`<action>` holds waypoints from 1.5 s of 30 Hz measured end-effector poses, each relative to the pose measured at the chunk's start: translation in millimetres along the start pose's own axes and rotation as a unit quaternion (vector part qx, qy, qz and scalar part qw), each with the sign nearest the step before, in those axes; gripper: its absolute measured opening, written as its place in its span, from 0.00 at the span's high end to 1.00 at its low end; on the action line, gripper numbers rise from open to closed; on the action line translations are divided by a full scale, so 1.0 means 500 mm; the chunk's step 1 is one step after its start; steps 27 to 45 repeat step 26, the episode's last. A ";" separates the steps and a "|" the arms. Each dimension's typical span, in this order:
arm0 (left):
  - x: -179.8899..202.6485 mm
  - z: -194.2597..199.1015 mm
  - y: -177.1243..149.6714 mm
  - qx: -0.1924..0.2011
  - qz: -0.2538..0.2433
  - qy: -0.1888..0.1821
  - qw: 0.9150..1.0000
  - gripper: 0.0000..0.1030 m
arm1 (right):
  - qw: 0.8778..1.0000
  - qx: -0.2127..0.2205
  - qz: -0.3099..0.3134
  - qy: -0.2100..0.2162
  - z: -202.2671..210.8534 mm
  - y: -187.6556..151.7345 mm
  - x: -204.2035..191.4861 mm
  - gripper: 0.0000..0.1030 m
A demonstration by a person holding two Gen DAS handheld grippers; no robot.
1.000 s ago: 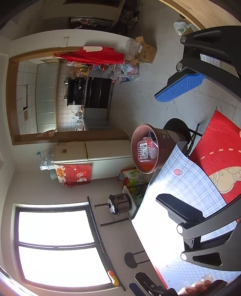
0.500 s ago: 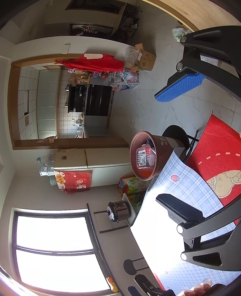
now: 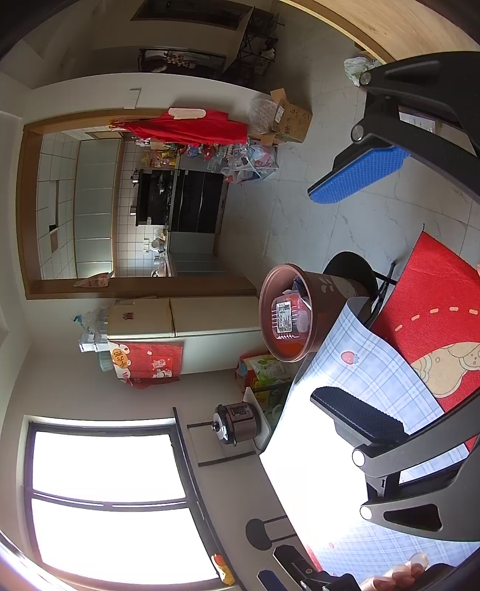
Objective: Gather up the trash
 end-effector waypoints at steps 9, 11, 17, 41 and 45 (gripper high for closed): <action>-0.002 0.004 0.002 -0.001 0.009 -0.001 1.000 0.06 | 1.000 0.000 0.000 -0.001 0.002 0.000 -0.002 0.06; -0.003 0.004 0.001 0.000 0.010 -0.001 1.000 0.06 | 1.000 0.000 -0.001 -0.001 0.004 0.000 -0.001 0.06; -0.003 0.005 0.001 -0.001 0.011 -0.001 1.000 0.06 | 1.000 0.001 -0.001 -0.003 0.006 0.001 0.000 0.06; -0.013 0.006 0.004 -0.003 0.022 0.008 1.000 0.06 | 1.000 -0.001 -0.003 -0.005 0.012 -0.002 0.007 0.06; -0.013 0.006 0.004 -0.003 0.022 0.008 1.000 0.06 | 1.000 -0.001 -0.003 -0.005 0.012 -0.002 0.007 0.06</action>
Point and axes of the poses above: each gripper's, at about its wrist camera, not at the fingertips, and z roughly against the way its jaws point, x to its right, y to its top, the point moved 7 cm from there along -z, roughly the way its jaws point, and after that the axes turned 13 degrees about -x, right-handed, at the moved point
